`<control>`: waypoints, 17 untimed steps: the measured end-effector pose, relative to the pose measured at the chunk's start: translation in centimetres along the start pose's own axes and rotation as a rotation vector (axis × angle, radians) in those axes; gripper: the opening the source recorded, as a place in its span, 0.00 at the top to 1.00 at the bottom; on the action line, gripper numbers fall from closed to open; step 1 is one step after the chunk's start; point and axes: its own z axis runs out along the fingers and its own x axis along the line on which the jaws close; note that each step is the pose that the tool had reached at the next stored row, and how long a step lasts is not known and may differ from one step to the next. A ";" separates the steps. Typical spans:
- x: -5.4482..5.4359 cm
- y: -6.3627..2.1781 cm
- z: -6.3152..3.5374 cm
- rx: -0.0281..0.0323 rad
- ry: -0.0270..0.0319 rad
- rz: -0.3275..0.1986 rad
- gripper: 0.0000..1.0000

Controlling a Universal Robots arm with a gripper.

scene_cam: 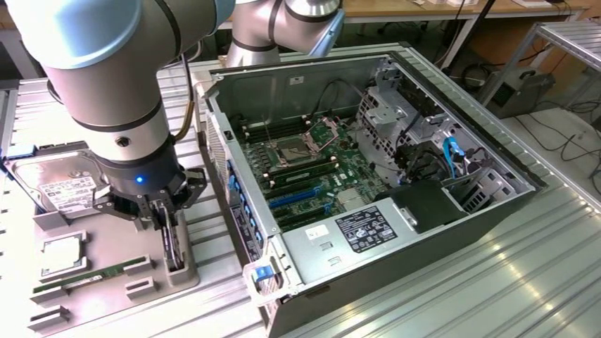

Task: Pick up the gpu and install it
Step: 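Pick up the gpu and move the gpu toward the slot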

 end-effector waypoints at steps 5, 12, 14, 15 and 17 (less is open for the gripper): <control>0.0 0.00 0.00 0.0000 0.0000 0.000 0.74; 0.0 0.00 0.00 -0.0001 -0.0001 0.000 0.74; 0.0 0.00 0.00 0.0000 0.0000 -0.001 0.74; 0.0 0.00 0.00 -0.0002 0.0001 -0.005 0.74; 0.0 0.00 0.00 -0.0003 0.0002 -0.009 0.74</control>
